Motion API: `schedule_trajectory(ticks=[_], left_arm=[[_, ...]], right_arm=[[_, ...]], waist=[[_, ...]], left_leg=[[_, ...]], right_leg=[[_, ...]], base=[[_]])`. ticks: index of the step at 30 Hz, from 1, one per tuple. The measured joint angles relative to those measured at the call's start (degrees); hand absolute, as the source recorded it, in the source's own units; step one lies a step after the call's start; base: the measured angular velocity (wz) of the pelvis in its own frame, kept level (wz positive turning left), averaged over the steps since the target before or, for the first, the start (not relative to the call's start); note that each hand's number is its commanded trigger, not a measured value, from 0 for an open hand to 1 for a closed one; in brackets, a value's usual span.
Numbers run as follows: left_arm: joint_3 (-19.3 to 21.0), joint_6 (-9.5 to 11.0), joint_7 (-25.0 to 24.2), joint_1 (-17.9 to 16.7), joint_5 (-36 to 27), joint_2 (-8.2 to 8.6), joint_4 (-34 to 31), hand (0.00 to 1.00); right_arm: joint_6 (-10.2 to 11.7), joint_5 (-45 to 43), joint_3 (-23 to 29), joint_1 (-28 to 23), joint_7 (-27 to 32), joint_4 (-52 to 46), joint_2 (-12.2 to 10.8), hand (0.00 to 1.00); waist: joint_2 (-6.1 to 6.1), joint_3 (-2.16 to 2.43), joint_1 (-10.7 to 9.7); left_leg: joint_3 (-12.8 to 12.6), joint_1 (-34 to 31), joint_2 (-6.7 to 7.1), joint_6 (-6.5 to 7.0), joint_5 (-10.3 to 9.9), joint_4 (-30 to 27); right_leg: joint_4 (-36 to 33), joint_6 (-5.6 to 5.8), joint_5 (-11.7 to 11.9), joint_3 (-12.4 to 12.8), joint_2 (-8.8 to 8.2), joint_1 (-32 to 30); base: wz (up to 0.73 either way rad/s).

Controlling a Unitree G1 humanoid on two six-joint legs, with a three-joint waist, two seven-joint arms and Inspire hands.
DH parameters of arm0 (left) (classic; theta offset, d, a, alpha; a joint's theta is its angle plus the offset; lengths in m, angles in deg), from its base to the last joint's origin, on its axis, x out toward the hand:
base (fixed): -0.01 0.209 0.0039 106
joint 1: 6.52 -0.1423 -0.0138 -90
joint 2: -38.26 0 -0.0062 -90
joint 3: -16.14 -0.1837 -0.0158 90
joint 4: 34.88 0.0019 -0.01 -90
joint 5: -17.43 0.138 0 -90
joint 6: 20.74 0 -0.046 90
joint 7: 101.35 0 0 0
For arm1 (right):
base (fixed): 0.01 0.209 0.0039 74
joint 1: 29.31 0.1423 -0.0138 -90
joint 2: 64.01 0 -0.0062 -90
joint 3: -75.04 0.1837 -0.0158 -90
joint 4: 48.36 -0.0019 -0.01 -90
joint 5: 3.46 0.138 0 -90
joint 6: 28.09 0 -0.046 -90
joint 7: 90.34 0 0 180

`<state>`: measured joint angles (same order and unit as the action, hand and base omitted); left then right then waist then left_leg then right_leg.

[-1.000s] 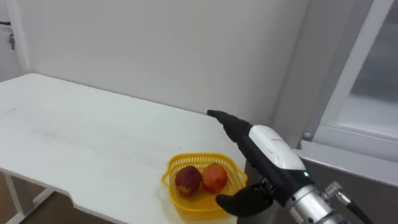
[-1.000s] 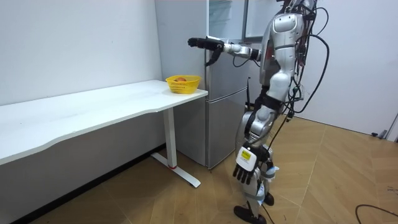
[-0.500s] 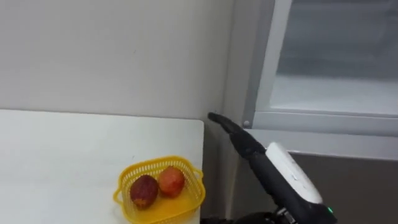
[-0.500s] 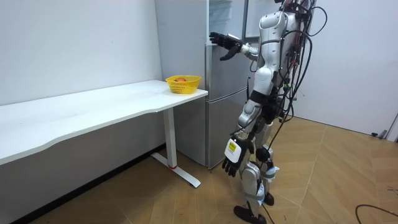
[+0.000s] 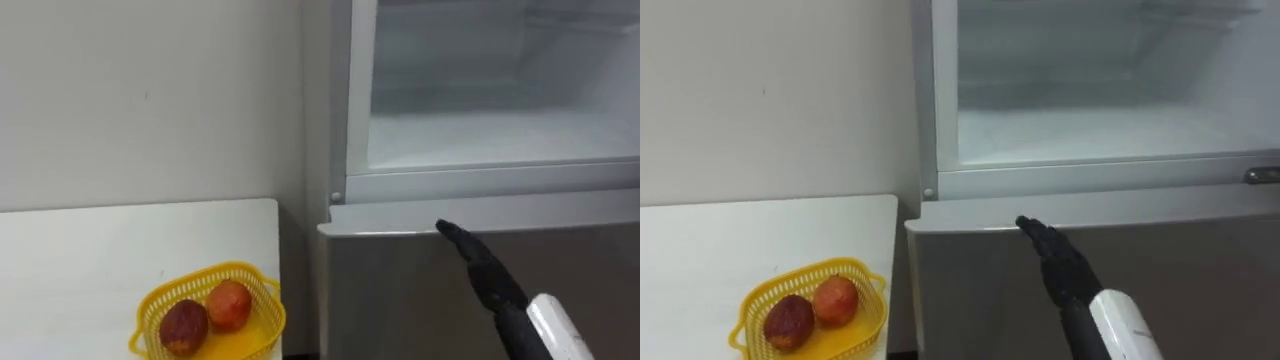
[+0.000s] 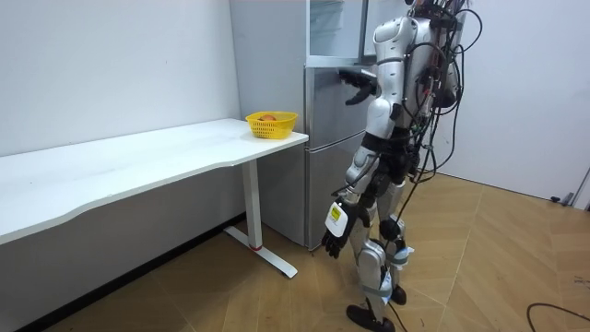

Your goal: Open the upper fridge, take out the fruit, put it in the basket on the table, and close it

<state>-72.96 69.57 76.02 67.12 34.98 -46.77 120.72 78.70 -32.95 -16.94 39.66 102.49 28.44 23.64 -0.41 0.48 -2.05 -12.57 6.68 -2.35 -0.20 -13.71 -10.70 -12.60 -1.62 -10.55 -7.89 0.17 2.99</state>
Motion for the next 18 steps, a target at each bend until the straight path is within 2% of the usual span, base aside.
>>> schedule_trajectory(ticks=[2, 7, 10, 18], left_arm=[[0.0, 0.0, 0.0, 0.3, 0.0, 0.08, 0.0, 0.0], [-0.4, 0.3, -0.1, 0.4, 0.0, 0.21, -0.2, 0.0], [-0.4, 0.5, -0.1, 0.5, 0.0, 0.24, -0.2, 0.0], [-1.3, -0.4, 0.0, 0.1, 0.0, 0.8, -0.4, 0.0]], right_arm=[[-1.9, 0.0, 1.1, -2.1, 0.4, 3.8, -0.5, 0.0], [-1.8, 1.9, 2.1, -5.7, 1.6, 8.3, -0.5, 0.0], [-1.7, 3.5, 3.4, -5.9, 3.5, 14.2, -1.7, 0.0], [-2.0, 9.5, 3.6, -6.4, 5.9, 29.0, -2.6, 0.0]], waist=[[-0.17, -0.04, -0.7], [0.14, -0.06, -1.3], [0.15, -0.09, -1.6], [0.84, -0.17, -2.2]], left_leg=[[-0.4, 0.0, -0.03, 0.0, 0.0, 0.2], [-1.6, 0.0, -0.19, -0.01, 0.0, 0.3], [-1.7, 0.2, -0.12, -0.01, 0.0, 0.0], [-1.9, 0.7, -0.1, -0.01, 0.0, 1.1]], right_leg=[[-0.1, 0.06, 0.0, 0.3, 0.04, -0.3], [0.0, 0.04, -0.1, 1.5, 0.3, -0.7], [0.1, 0.06, 0.0, 1.7, 0.2, -0.5], [0.0, 0.19, -0.2, 1.5, 0.29, -0.9]], base=[[-0.07], [-0.14], [0.0], [0.0]])
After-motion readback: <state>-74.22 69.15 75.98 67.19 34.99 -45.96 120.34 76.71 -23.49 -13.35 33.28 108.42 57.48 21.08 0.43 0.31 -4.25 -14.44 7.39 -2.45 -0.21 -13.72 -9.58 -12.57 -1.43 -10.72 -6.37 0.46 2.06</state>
